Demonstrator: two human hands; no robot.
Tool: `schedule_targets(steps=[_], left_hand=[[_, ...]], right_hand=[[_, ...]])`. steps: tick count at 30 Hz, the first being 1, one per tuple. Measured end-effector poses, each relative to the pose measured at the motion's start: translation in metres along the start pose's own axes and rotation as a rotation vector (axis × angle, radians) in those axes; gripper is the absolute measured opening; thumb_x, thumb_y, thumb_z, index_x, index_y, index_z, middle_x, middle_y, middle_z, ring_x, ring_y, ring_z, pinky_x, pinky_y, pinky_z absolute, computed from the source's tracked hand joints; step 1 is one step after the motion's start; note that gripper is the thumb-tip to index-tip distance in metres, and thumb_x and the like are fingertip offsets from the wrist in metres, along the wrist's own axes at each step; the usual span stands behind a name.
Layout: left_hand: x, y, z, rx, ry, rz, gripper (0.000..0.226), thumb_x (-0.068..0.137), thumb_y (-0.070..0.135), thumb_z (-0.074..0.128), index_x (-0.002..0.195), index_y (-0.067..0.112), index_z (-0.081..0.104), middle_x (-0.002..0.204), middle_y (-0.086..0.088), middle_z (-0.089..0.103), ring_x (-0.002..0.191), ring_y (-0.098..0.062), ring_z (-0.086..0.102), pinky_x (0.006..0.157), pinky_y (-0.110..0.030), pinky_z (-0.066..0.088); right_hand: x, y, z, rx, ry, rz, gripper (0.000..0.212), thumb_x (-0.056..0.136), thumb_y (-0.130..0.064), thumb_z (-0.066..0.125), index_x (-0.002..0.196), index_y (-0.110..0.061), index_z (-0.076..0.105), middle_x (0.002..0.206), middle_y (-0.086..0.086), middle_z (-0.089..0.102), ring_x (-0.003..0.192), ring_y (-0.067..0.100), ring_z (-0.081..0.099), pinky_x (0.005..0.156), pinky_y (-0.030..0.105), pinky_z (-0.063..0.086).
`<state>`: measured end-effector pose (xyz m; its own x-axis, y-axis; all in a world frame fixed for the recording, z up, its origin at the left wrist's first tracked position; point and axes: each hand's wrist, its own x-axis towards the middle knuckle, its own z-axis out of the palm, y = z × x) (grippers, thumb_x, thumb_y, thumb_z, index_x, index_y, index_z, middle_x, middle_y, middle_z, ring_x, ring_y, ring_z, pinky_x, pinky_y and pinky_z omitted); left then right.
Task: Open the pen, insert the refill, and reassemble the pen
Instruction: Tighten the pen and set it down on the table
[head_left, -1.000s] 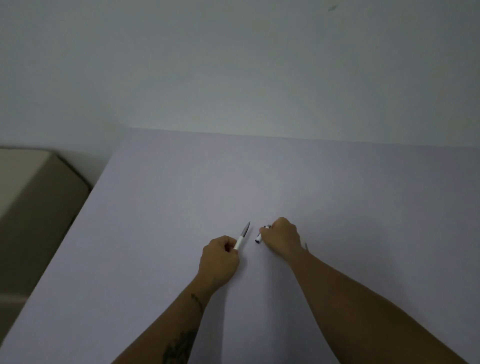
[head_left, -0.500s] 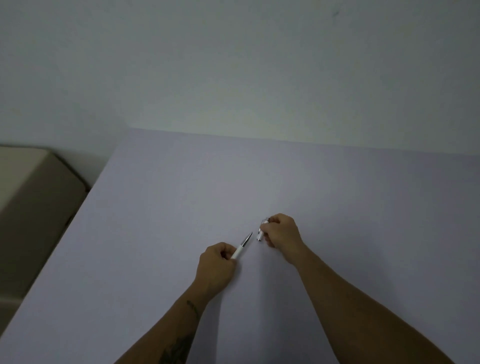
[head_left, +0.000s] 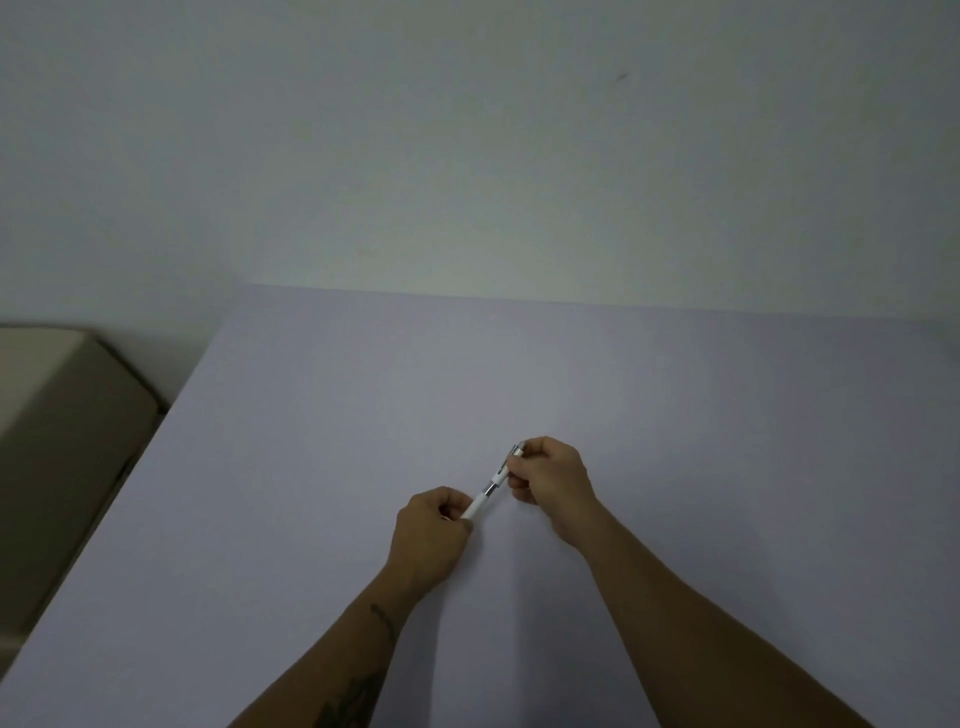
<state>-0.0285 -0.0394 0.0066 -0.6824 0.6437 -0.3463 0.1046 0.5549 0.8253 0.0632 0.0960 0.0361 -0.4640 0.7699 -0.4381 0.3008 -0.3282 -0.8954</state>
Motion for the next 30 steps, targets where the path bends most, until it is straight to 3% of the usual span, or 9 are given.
schedule_targets(steps=[7,11,15,19,22,24,26,28,30], left_hand=[[-0.002,-0.001,0.000,0.047,0.049,0.063,0.027,0.078,0.002,0.068,0.072,0.028,0.067,0.072,0.006,0.065,0.060,-0.012,0.058,0.056,-0.025,0.050],[0.000,-0.003,0.000,0.100,0.068,0.094,0.024,0.074,0.003,0.069,0.071,0.027,0.065,0.071,0.007,0.065,0.059,-0.012,0.059,0.059,-0.033,0.055],[-0.002,-0.004,0.010,0.103,0.044,0.141,0.026,0.071,0.004,0.070,0.072,0.029,0.062,0.072,0.008,0.063,0.062,-0.008,0.058,0.061,-0.031,0.054],[0.000,-0.012,0.021,0.120,-0.024,0.188,0.026,0.076,0.013,0.072,0.087,0.033,0.060,0.084,0.009,0.062,0.070,-0.007,0.058,0.068,-0.028,0.055],[0.007,-0.019,0.020,0.258,-0.040,0.249,0.032,0.082,0.024,0.066,0.113,0.027,0.059,0.110,0.003,0.061,0.089,-0.011,0.058,0.080,-0.027,0.050],[0.015,-0.026,0.018,0.488,-0.088,0.280,0.055,0.083,0.037,0.060,0.134,0.021,0.046,0.136,-0.002,0.049,0.117,-0.021,0.050,0.098,-0.036,0.044],[0.023,-0.032,0.014,0.722,-0.153,0.260,0.079,0.081,0.050,0.054,0.148,0.019,0.024,0.156,-0.005,0.024,0.139,-0.028,0.027,0.111,-0.047,0.029],[0.030,-0.038,0.012,0.894,-0.198,0.256,0.094,0.079,0.059,0.051,0.152,0.018,0.007,0.162,-0.007,0.001,0.148,-0.028,0.004,0.116,-0.052,0.014],[0.034,-0.042,0.013,0.972,-0.222,0.257,0.100,0.079,0.063,0.049,0.152,0.018,-0.001,0.162,-0.007,-0.011,0.148,-0.028,-0.008,0.117,-0.056,0.006]], right_hand=[[-0.012,0.016,0.009,-0.116,-0.002,-0.116,0.013,0.089,-0.003,0.059,0.080,-0.006,0.069,0.066,0.002,0.072,0.058,0.012,0.065,0.060,0.027,0.056],[-0.016,0.028,0.012,-0.010,-0.010,-0.005,0.012,0.086,-0.003,0.062,0.080,0.000,0.072,0.063,0.005,0.069,0.057,0.015,0.062,0.057,0.025,0.057],[-0.021,0.040,0.012,0.058,0.056,0.062,0.010,0.087,-0.009,0.066,0.082,-0.003,0.073,0.065,0.007,0.068,0.058,0.014,0.063,0.059,0.026,0.057],[-0.017,0.038,0.005,-0.054,0.174,0.032,0.012,0.088,-0.011,0.063,0.082,-0.006,0.072,0.070,0.007,0.068,0.061,0.015,0.062,0.059,0.029,0.054],[-0.010,0.036,-0.009,-0.254,0.245,-0.009,0.014,0.087,-0.019,0.061,0.081,-0.010,0.070,0.072,0.006,0.067,0.065,0.021,0.061,0.065,0.038,0.053],[-0.006,0.035,-0.018,-0.441,0.272,-0.045,0.011,0.085,-0.021,0.061,0.080,-0.016,0.070,0.072,0.001,0.067,0.071,0.024,0.064,0.069,0.035,0.051],[-0.003,0.036,-0.025,-0.595,0.268,-0.072,0.010,0.084,-0.021,0.062,0.080,-0.016,0.069,0.071,0.001,0.067,0.073,0.026,0.064,0.068,0.032,0.049],[0.000,0.040,-0.029,-0.733,0.238,-0.077,0.012,0.085,-0.022,0.061,0.082,-0.012,0.067,0.072,0.003,0.065,0.070,0.026,0.062,0.064,0.031,0.047],[0.003,0.044,-0.030,-0.850,0.206,-0.064,0.015,0.087,-0.024,0.059,0.087,-0.010,0.065,0.077,0.004,0.064,0.069,0.025,0.059,0.062,0.029,0.043]])
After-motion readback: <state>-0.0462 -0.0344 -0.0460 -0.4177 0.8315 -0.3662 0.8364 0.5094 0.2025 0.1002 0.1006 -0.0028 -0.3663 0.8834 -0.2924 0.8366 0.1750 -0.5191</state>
